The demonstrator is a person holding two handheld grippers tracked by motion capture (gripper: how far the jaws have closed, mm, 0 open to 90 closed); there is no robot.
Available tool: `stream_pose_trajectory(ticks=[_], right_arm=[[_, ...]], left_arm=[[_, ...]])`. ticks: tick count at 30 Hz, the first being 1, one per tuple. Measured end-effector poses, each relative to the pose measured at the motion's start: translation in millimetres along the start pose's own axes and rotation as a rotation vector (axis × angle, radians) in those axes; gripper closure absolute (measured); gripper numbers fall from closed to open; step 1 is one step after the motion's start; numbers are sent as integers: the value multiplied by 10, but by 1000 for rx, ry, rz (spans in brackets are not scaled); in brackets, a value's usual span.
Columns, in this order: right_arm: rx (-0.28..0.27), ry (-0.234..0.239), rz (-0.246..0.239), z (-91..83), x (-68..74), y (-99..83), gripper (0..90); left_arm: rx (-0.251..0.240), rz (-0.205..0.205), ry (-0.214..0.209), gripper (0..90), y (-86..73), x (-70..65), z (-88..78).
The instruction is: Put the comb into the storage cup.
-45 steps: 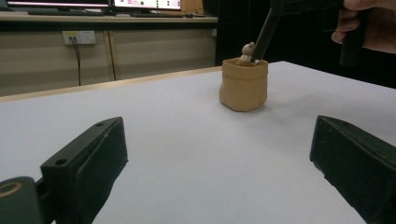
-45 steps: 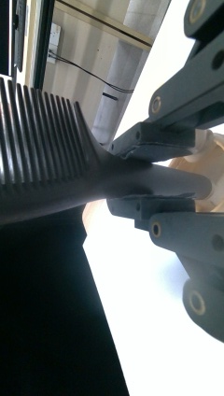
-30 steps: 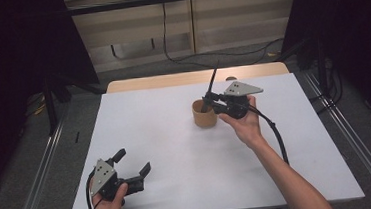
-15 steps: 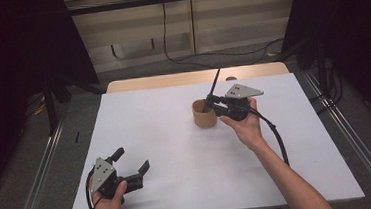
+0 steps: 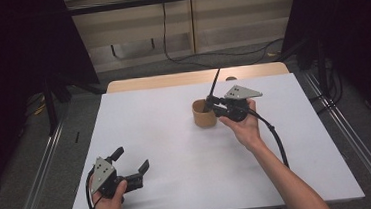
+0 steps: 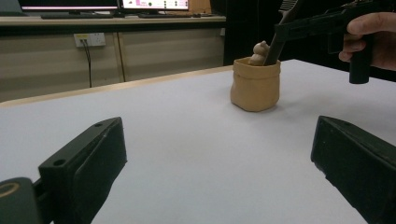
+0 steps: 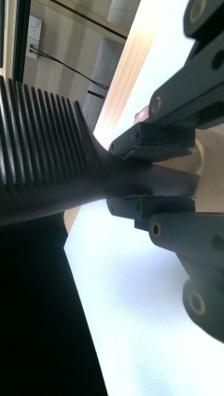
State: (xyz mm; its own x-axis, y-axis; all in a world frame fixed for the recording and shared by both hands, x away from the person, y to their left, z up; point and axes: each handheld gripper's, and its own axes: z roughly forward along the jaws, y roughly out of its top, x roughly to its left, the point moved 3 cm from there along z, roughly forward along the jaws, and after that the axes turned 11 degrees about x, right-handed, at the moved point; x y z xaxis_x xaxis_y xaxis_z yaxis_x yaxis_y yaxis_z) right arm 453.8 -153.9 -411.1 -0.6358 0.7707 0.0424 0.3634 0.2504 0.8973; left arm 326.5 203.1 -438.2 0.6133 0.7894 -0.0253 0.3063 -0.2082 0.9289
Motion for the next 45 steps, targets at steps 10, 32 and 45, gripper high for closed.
stream_pose_trajectory(ticks=[10, 32, 45], right_arm=[[6, -1, 7, 47, 10, -39, 732], [1, -11, 39, 126, 18, -146, 731], [10, -19, 51, 171, 14, -227, 731]], left_arm=[[4, -7, 2, 35, -8, 10, -20], [21, 12, -8, 35, -18, 21, 18], [18, 7, -12, 35, -17, 23, 15]])
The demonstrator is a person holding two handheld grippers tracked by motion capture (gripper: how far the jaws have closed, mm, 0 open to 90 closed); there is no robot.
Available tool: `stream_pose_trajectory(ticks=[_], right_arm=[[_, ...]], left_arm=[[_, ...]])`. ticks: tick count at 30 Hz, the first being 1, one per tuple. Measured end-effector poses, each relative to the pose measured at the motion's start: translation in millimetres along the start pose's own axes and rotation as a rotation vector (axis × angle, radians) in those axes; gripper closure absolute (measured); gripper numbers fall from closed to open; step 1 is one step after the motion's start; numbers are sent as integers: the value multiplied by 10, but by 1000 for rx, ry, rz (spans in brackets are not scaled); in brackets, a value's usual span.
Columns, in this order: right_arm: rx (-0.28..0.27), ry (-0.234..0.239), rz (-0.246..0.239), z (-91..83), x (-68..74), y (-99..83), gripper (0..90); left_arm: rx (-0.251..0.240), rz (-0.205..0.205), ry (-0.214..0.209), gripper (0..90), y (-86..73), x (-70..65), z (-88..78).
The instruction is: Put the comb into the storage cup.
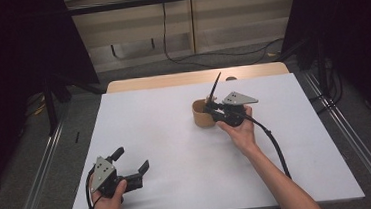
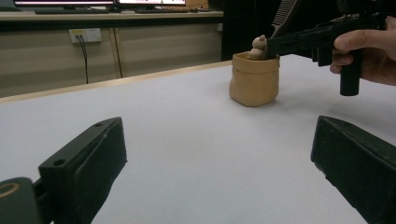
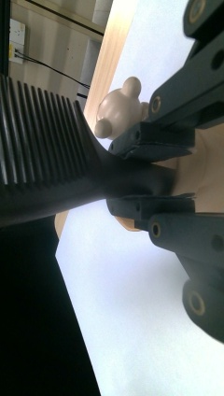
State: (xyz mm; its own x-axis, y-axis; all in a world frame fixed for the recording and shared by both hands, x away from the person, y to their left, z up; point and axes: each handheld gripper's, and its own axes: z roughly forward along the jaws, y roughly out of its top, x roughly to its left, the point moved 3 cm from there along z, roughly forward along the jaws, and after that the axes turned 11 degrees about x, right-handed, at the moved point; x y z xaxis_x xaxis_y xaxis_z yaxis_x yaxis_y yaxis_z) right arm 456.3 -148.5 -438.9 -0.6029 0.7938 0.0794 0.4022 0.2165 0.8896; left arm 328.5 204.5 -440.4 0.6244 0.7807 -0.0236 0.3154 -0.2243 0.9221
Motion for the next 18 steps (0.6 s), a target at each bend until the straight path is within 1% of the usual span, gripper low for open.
stream_pose_trajectory(ticks=[6, 8, 13, 18], right_arm=[[1, 2, -5, 4, 4, -6, 730], [2, -1, -4, 3, 5, -5, 730], [5, -2, 0, -1, 3, -5, 728], [12, -7, 9, -22, -18, -3, 702]], left_arm=[[0, 0, -2, 35, 1, -1, -5], [-1, -6, -4, 35, 1, -9, -4], [0, 0, 0, 35, 0, 3, -2], [0, -1, -4, 35, 2, 3, 4]])
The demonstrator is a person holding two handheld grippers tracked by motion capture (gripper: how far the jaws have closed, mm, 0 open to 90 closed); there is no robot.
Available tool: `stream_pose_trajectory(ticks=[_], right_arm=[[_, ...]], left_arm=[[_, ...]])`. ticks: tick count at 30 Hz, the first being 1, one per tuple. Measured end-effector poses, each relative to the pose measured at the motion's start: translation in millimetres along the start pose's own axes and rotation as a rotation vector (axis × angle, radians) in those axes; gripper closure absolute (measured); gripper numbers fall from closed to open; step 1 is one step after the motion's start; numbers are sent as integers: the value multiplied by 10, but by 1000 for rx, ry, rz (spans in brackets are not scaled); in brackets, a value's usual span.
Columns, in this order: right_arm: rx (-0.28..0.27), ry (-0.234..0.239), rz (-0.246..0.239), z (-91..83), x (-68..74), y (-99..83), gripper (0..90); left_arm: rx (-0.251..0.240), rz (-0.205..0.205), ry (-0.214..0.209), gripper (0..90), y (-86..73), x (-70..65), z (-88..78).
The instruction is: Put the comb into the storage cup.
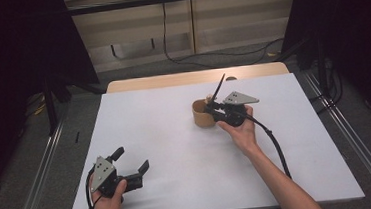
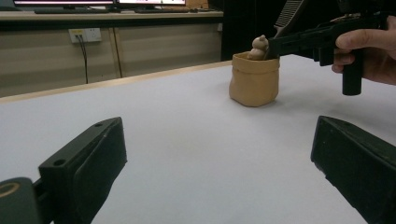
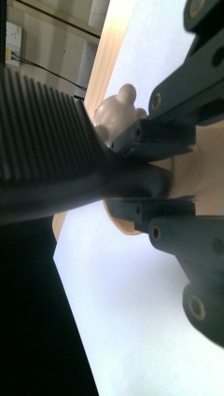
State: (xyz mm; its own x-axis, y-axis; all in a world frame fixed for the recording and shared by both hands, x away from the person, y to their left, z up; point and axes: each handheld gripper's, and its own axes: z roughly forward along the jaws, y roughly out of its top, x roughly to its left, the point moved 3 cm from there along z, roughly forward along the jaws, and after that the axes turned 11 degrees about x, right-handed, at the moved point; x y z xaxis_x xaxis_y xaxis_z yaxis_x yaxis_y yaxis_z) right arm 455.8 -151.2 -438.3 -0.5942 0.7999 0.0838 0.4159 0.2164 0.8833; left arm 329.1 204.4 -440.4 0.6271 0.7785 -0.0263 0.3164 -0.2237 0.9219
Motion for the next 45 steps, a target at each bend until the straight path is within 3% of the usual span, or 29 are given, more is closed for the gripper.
stream_pose_trajectory(ticks=[2, 8, 20, 45], right_arm=[[0, -7, 5, -13, -1, 12, 685], [6, -15, 9, -61, -30, 5, 669], [0, -26, 36, -136, -53, -46, 561], [-15, -37, 62, -315, -120, -103, 205]], left_arm=[[1, -19, -18, 35, -3, 4, 6], [2, 3, -3, 35, 3, 2, 7], [-3, -3, -2, 35, 4, 3, 8], [-10, -11, 17, 35, 10, 27, 15]])
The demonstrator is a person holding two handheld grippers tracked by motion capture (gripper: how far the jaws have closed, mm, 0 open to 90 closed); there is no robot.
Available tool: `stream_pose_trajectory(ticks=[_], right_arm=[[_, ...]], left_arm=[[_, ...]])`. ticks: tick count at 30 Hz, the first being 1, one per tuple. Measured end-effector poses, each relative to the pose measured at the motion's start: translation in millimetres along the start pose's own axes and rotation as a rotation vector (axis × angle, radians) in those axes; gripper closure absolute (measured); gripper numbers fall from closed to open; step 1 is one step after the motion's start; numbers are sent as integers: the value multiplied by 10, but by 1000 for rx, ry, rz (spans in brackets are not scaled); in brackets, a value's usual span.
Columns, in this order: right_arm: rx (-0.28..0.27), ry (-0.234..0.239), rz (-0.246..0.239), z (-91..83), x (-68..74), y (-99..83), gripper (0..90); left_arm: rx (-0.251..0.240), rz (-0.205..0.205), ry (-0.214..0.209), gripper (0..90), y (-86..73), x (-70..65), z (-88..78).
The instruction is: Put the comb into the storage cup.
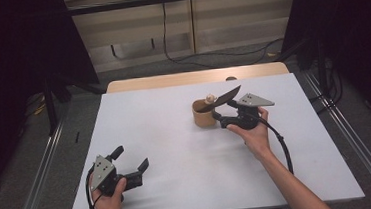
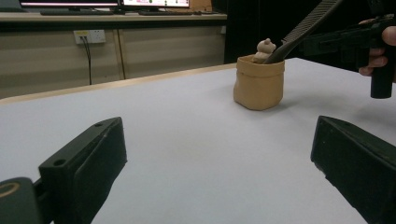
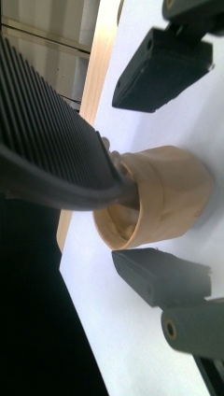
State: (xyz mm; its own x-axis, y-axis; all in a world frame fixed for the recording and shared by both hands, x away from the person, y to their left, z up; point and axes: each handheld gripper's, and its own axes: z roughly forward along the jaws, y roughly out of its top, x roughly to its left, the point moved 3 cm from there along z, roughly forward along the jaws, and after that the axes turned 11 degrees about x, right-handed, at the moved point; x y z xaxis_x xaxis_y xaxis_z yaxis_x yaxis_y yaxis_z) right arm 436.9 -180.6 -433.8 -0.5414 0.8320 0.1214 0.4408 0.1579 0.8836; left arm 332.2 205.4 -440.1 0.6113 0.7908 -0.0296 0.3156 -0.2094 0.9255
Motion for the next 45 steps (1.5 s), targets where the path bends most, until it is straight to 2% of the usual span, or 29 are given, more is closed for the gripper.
stream_pose_trajectory(ticks=[2, 5, 7, 11, 19, 25, 30, 32, 35, 45], right_arm=[[3, 2, 2, 0, -10, -5, 169], [-2, -13, -2, -14, 4, 3, 110], [-5, -16, 17, -28, 10, 6, 84], [-2, -36, 23, -50, -6, -28, 37], [-14, -53, 33, -117, -30, -45, 28], [-17, -73, 16, -180, -23, -51, 17], [-24, -102, 10, -244, -6, -71, 20], [-34, -135, 12, -269, -16, -89, 0], [-33, -155, -7, -309, -23, -104, 6], [-69, -163, -14, -459, 15, -158, 6]], left_arm=[[7, 7, 3, 36, -1, 8, -8], [2, -6, 16, 36, 3, 12, -14], [-6, -12, 13, 36, 7, 17, -24], [-21, -12, 4, 36, 12, 25, -52], [-41, -13, 2, 35, 25, 43, -94], [-36, -7, 1, 35, 19, 33, -89], [-31, -6, 5, 36, 9, 38, -100], [-32, -12, 8, 35, 5, 39, -105], [-34, -13, 9, 36, 3, 35, -114], [-29, -14, 6, 36, -7, 31, -123]])
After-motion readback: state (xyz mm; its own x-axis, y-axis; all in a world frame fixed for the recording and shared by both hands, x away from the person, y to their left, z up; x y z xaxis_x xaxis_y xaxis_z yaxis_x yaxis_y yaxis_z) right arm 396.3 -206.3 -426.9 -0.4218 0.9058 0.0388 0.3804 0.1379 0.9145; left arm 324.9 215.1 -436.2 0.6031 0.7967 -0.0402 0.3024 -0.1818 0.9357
